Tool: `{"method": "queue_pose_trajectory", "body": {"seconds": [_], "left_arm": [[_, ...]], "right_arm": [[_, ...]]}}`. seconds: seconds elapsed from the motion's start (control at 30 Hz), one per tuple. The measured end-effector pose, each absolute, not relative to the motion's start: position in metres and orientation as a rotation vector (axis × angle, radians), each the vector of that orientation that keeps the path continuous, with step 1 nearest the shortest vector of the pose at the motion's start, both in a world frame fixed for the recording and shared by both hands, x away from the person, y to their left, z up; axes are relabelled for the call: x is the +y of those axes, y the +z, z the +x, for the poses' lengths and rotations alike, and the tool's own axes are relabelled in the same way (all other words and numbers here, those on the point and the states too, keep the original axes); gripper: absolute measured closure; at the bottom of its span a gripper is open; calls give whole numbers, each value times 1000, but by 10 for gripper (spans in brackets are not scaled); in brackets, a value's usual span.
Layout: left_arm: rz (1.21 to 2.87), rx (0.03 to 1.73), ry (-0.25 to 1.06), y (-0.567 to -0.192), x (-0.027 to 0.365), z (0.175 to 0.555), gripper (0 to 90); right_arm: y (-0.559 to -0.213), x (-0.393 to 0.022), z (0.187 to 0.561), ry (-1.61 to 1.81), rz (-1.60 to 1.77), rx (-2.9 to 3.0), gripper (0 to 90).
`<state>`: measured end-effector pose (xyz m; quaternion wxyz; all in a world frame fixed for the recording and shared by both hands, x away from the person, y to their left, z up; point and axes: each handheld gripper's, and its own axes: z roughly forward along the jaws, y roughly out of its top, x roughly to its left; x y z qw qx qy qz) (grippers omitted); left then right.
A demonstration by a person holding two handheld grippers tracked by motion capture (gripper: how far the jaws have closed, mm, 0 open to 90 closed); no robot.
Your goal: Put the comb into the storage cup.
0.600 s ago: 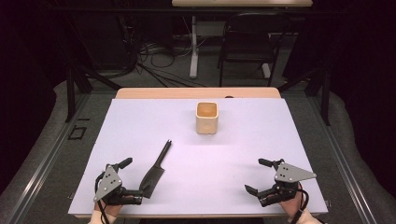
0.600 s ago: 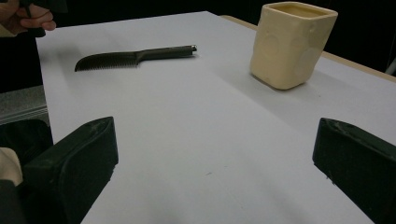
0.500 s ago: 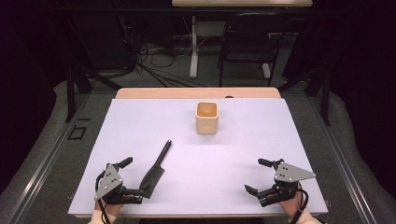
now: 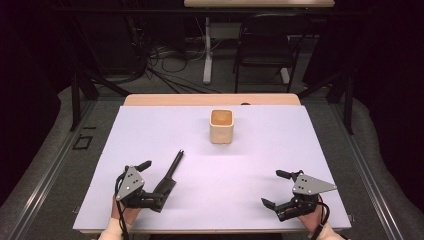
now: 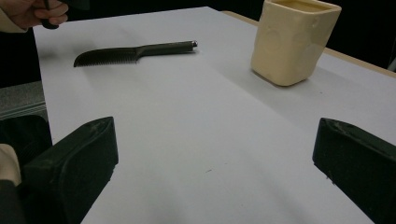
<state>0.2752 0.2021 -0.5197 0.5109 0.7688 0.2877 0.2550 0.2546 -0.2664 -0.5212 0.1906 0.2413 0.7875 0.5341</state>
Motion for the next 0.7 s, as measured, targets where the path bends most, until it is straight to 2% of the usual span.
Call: {"method": "queue_pose_trajectory", "body": {"seconds": [0.7], "left_arm": [[1933,751,546,-515,179,326,0]], "right_arm": [[-522,-267,254,1493,691,2219,0]]}}
